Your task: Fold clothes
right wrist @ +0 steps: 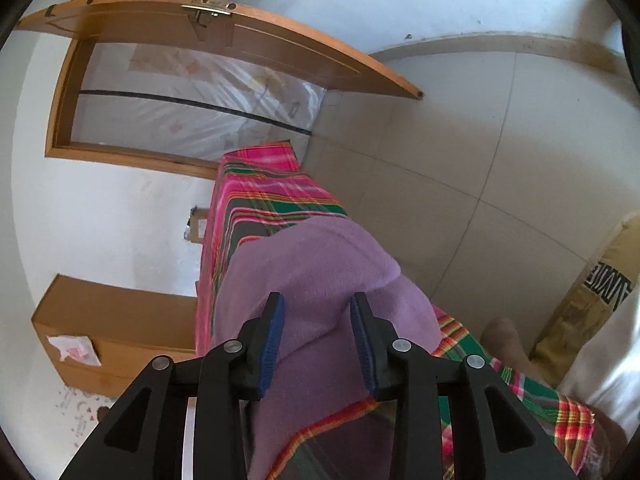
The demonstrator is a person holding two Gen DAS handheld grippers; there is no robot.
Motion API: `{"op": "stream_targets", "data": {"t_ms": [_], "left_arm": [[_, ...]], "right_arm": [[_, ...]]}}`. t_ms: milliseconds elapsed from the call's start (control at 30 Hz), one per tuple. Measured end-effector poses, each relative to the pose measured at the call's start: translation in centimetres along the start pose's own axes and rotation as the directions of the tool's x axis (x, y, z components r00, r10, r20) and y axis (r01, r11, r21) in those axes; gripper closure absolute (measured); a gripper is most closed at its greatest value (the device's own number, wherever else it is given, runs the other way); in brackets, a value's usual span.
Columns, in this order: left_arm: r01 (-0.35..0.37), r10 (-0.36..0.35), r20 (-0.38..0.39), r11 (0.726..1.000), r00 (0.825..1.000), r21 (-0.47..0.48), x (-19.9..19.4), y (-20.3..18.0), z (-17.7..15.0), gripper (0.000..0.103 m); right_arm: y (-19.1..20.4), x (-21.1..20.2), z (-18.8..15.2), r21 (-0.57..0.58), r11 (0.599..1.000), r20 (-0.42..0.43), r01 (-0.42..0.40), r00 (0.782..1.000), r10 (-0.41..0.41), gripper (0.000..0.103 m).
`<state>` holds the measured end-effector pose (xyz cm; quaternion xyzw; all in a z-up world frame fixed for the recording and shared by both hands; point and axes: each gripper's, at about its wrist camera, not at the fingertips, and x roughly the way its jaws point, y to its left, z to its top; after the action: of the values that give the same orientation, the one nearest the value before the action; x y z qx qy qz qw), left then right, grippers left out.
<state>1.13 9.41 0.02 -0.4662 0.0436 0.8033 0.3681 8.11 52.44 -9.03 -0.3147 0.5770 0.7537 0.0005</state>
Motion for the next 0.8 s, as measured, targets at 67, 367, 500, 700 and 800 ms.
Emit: {"op": "stream_targets", "data": {"t_ms": [67, 367, 500, 700, 800], "left_arm": [[0.001, -0.001, 0.000, 1.000, 1.000, -0.003, 0.0, 0.0, 0.0, 0.087], [-0.009, 0.009, -0.003, 1.000, 1.000, 0.004, 0.0, -0.2, -0.1, 0.087], [-0.005, 0.005, -0.003, 1.000, 1.000, 0.008, 0.0, -0.3, 0.0, 0.087], [0.004, -0.004, -0.005, 1.000, 1.000, 0.022, 0.0, -0.7, -0.1, 0.087], [0.003, -0.003, -0.008, 1.000, 1.000, 0.027, 0.1, -0.8, -0.2, 0.087]], "right_arm": [[0.0, 0.3, 0.2, 0.011, 1.000, -0.006, -0.014, 1.000, 0.014, 0.067], [1.8, -0.3, 0.2, -0.065, 0.998, 0.068, -0.027, 0.997, 0.031, 0.096], [2.8, -1.6, 0.2, -0.105, 0.994, 0.116, -0.019, 0.993, 0.032, 0.100], [3.9, -4.0, -0.2, -0.131, 0.991, 0.187, -0.028, 0.981, 0.053, 0.100], [4.1, -4.5, -0.4, -0.149, 0.988, 0.185, -0.047, 0.980, 0.075, 0.100]]}}
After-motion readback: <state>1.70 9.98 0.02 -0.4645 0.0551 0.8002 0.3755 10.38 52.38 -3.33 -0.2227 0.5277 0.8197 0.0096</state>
